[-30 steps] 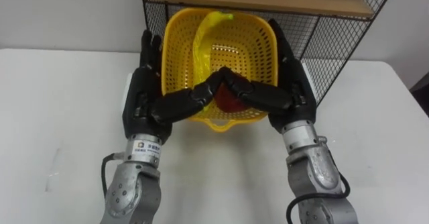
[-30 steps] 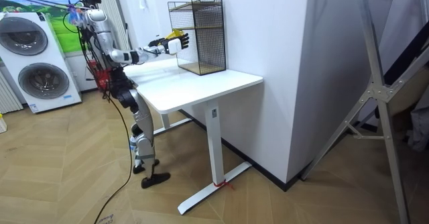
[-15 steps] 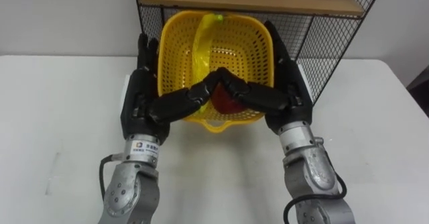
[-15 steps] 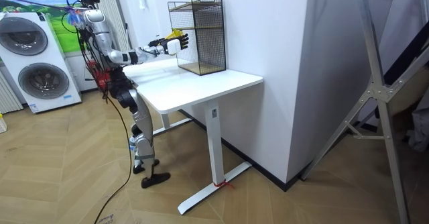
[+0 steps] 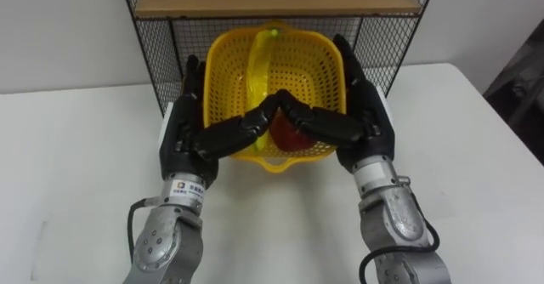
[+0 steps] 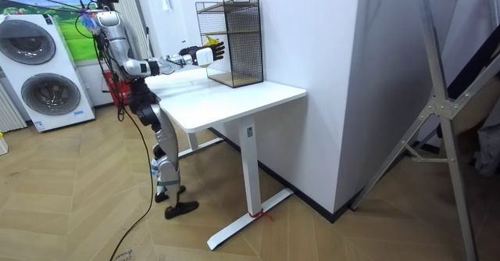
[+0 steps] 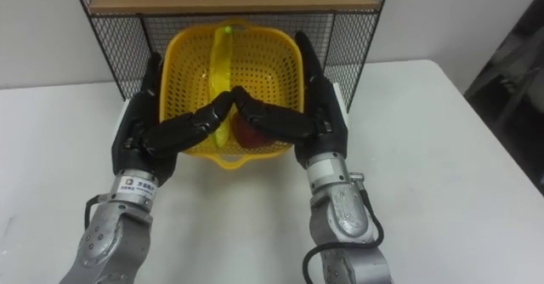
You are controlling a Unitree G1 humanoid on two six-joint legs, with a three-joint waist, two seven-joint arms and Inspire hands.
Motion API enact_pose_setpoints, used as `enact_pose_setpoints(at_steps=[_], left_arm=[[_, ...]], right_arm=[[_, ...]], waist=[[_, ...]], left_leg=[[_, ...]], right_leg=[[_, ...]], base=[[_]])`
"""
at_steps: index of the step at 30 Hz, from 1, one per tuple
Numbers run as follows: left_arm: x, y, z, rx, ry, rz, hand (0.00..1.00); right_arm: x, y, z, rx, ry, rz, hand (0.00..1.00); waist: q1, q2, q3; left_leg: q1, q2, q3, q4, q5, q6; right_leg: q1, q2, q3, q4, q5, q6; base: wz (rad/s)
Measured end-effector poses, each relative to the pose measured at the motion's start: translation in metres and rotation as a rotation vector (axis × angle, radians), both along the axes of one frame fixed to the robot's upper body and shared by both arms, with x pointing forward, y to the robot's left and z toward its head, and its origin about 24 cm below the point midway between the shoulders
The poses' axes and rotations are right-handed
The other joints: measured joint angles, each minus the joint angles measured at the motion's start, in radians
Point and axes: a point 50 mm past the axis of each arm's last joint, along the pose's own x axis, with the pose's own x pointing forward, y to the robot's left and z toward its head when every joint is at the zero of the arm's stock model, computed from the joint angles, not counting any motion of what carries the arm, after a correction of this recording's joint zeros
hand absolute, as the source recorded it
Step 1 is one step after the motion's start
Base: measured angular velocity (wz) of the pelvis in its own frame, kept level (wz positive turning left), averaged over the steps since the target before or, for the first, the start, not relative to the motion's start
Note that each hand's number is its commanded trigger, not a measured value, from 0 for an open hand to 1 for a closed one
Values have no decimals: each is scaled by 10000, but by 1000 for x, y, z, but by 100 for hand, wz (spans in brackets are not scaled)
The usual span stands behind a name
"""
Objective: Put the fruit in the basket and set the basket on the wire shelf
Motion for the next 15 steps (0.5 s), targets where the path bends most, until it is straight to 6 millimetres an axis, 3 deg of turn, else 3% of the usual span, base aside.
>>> enact_pose_setpoints(at_steps=[15], left_arm=[[0, 0, 0, 207, -44, -9, 0]], right_arm=[[-1, 0, -2, -14, 159, -16, 0]], waist=[[7, -89, 52]], left_leg=[[3, 0, 7, -19, -2, -1]], right_leg=[[34, 0, 3, 4, 0, 0]], base=[[0]])
